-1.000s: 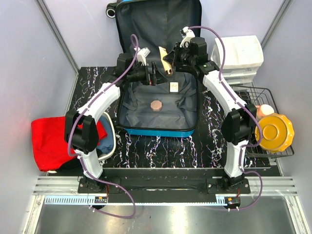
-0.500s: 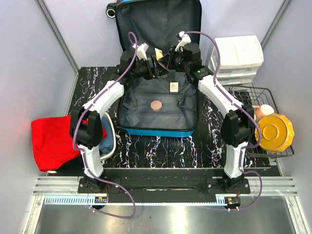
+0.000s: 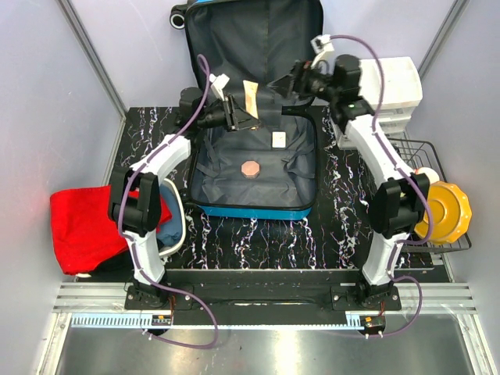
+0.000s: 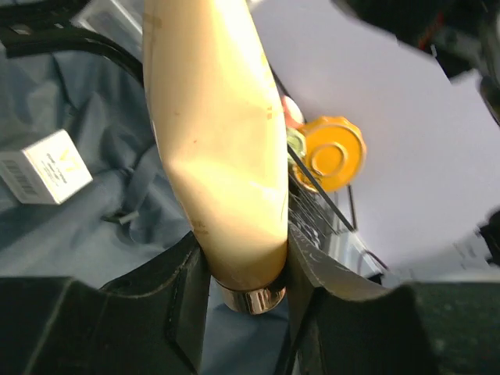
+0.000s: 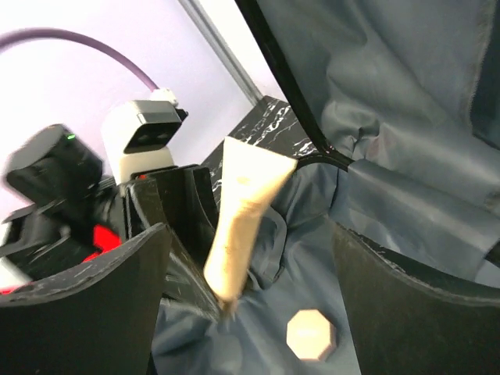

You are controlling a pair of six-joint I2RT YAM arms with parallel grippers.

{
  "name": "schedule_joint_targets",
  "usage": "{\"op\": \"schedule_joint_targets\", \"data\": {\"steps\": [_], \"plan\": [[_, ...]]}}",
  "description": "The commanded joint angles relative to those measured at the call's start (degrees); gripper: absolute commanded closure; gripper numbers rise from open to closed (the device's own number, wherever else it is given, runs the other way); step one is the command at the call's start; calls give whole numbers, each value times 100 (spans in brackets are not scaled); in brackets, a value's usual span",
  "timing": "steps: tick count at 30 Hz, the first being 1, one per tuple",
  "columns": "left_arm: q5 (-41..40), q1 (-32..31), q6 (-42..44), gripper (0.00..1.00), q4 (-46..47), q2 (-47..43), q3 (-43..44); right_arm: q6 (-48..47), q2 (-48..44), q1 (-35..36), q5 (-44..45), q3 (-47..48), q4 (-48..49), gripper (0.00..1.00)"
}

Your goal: Open, take out, and arrange the luggage

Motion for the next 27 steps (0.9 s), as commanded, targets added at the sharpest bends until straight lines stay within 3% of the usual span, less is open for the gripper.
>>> {"op": "schedule_joint_targets", "data": {"steps": [1, 6, 7, 8, 11, 18, 22, 27], "plan": [[1832, 242, -928, 86, 2604, -406, -384, 361, -424, -585, -2563, 146, 555, 8], [2570, 164, -2517, 82, 4758, -354, -587, 974, -478, -576, -3358, -170, 1386, 6], [2676, 111, -2903, 82, 5816, -284, -560, 1098, -442, -568, -3515, -180, 1485, 6], [2782, 67, -3786, 82, 6392, -109, -508, 1308, -399, -559, -3578, -136, 1573, 5], [3142, -135, -5326, 83, 8056, 225, -165, 1564, -258, -454, -3727, -4, 1943, 2], [3266, -241, -5465, 86, 8243, 200, -130, 2373, -275, -172, -4097, -3, 2909, 0], [3258, -250, -5430, 86, 8243, 182, -129, 2426, -372, -137, -4149, -249, 2866, 10], [3249, -241, -5395, 86, 8243, 209, -59, 2497, -415, -119, -4063, -513, 2683, 14]]}}
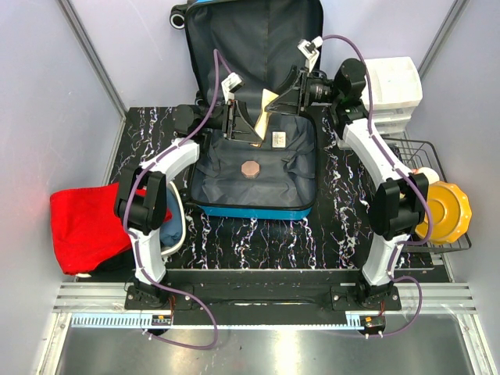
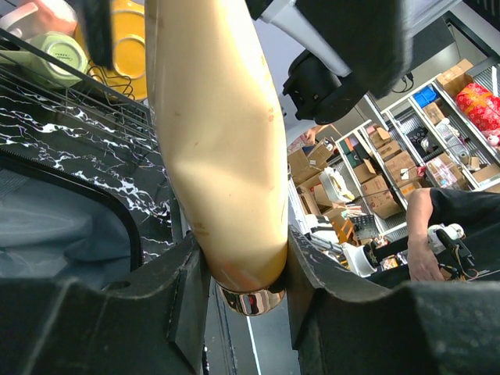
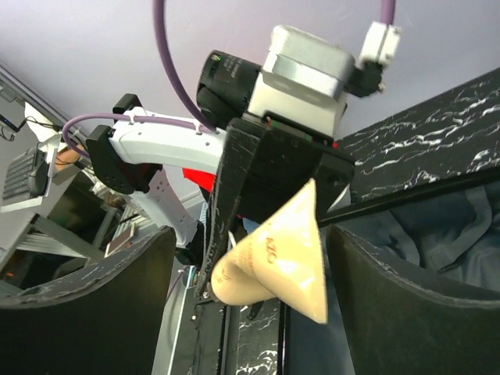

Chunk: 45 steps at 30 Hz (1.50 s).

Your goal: Open, take out, and arrange the luggage

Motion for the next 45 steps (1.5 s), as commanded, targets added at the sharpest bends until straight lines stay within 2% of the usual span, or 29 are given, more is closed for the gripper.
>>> {"op": "schedule_joint_targets", "data": {"steps": [1, 4, 5, 8, 9, 11, 12, 15, 16, 17, 19, 23, 25, 26, 27, 28, 29, 30, 32, 33, 35, 40, 41, 43, 44, 45], "plan": [[29, 17, -72, 86, 2276, -21, 275, 134, -298, 34, -23, -262, 28, 15], [64, 17, -46, 86, 2276, -21, 302, 72, -315, 42, 118, -298, -77, 28], [82, 8, -55, 86, 2276, -21, 302, 37, -298, 34, 144, -272, -147, 38], [134, 8, -55, 85, 2276, -12, 293, 19, -280, 34, 232, -149, -201, 57], [143, 8, -55, 80, 2276, -12, 284, 28, -280, 34, 250, -131, -201, 74], [196, 8, -46, 73, 2276, -12, 267, 19, -306, 42, 250, -105, -201, 88], [205, 17, -46, 62, 2276, -12, 258, 10, -315, 25, 250, -113, -201, 100], [267, 69, -11, 38, 2276, -21, 205, -34, -385, 25, 233, -105, -262, 100], [293, 105, -11, 5, 2276, -21, 196, -147, -394, -1, 233, -87, -323, 100], [389, 131, -20, 1, 2285, -12, 249, -252, -447, -28, 224, -43, -541, 100], [529, 289, -46, 1, 2285, 58, 319, -742, -491, -159, 285, 106, -919, 100], [1432, 640, -432, 1, 2285, 444, 1098, -2211, -667, -536, 829, 501, -2770, 100], [1444, 974, -931, 1, 2294, 794, 1407, -3133, -693, -721, 1390, 808, -3449, 100], [1453, 1079, -1247, 1, 2277, 979, 1992, -3432, -711, -896, 1662, 940, -4079, 100], [1462, 1324, -1903, 1, 2276, 1199, 2346, -3774, -737, -1011, 2161, 1063, -4225, 100], [1479, 1440, -1944, 1, 2268, 1410, 2680, -3908, -772, -1125, 2427, 1082, -4313, 100], [1488, 1597, -1797, 1, 2259, 1316, 2501, -4031, -859, -1327, 2978, 1091, -4444, 100], [1488, 1634, -1865, 1, 2259, 1237, 2369, -4233, -895, -1433, 3166, 1117, -4524, 100], [1471, 1556, -1936, 1, 2233, 851, 1675, -4314, -939, -1557, 3334, 1187, -4648, 100], [1462, 1494, -2092, 1, 2224, 693, 1473, -4357, -965, -1801, 3396, 1196, -4683, 100], [1375, 1310, -2261, 1, 2154, 253, 1182, -4419, -1053, -1856, 3501, 1135, -4718, 100], [-72, 1274, -2209, 1, 2127, -706, 733, -4498, -1028, -1865, 3651, 1038, -4762, 100], [-250, 1283, -2060, 1, 1622, -732, 654, -4516, -1010, -1865, 3765, 1038, -4754, 100], [-514, 1291, -957, 1, -104, -873, 191, -4595, -957, -1865, 3932, 1082, -4753, 100], [-611, 1352, -255, 1, -2611, -943, 74, -4604, -940, -1865, 4124, 1117, -4771, 100], [-769, 1405, 1239, 1, -3881, -1109, -31, -4830, -922, -1865, 4239, 1187, -4806, 100]]}}
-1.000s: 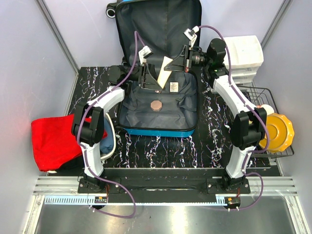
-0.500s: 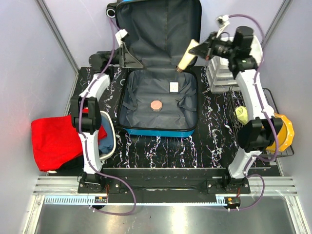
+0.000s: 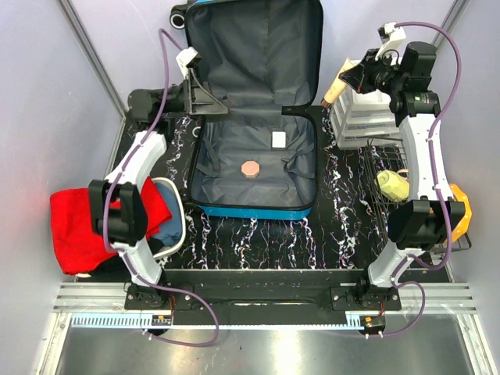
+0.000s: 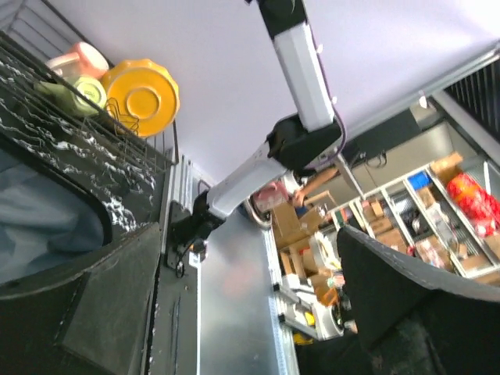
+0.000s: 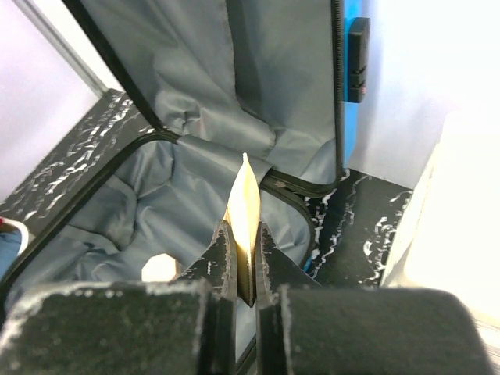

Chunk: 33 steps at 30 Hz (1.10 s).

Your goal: Open, take out, and arrange the luggage

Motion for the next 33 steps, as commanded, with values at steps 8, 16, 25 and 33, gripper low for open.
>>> {"op": "schedule_joint_targets", "data": {"steps": [8, 16, 25, 33], "plan": [[-5876, 174, 10109, 1, -11527, -382, 1958, -1230, -10, -302, 2112, 571, 66, 100], [-6508, 175, 10796, 1, -8782, -1945, 232, -1204, 1428, -1050, 2227, 2372, 57, 100], [-7240, 456, 10269, 1, -7800, -2518, -493, -1397, 3188, -1104, 2175, 4615, 152, 100], [-6809, 473, 10295, 1, -7913, -2650, -845, -1292, 3444, -1104, 2087, 4203, 1128, 100]]}}
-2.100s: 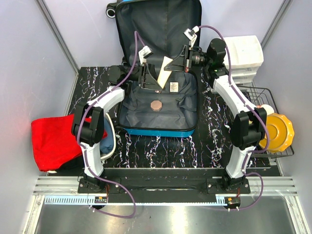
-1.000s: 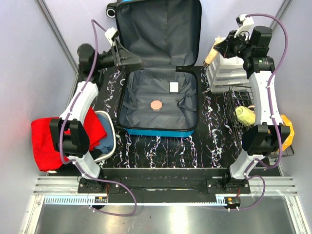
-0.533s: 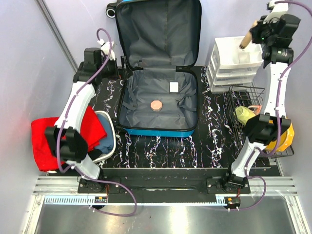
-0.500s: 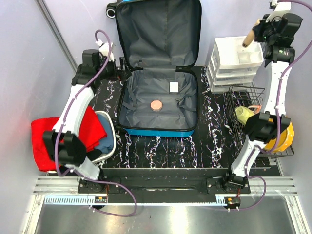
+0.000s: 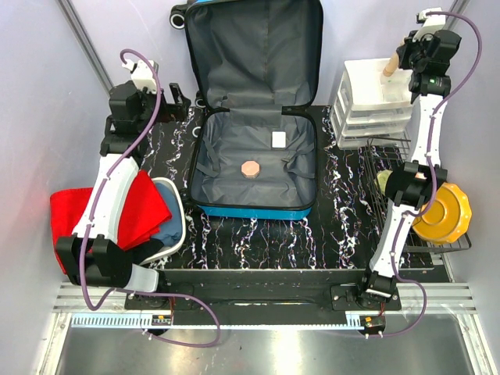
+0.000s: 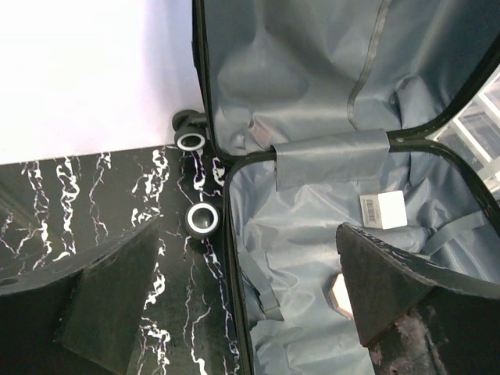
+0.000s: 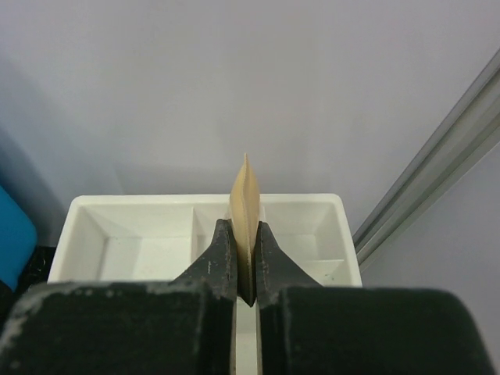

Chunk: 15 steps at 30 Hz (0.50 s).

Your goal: Open, take out, and arrange the luggage

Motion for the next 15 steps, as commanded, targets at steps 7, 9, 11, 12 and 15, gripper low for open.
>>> {"op": "schedule_joint_targets", "data": {"steps": [7, 9, 11, 12, 15], "plan": [[199, -18, -6, 1, -221, 13, -32, 239, 20, 18, -143, 109, 1428, 100], [199, -18, -15, 1, -301, 92, 47, 318, 37, 18, -161, 91, 1498, 100], [199, -27, 11, 1, -397, 188, 108, 319, 81, 18, -222, 65, 1525, 100], [199, -27, 20, 1, -432, 232, 196, 318, 134, 18, -240, 56, 1517, 100], [190, -53, 90, 1, -660, 399, 406, 318, 213, 18, -275, 21, 1508, 100]]}}
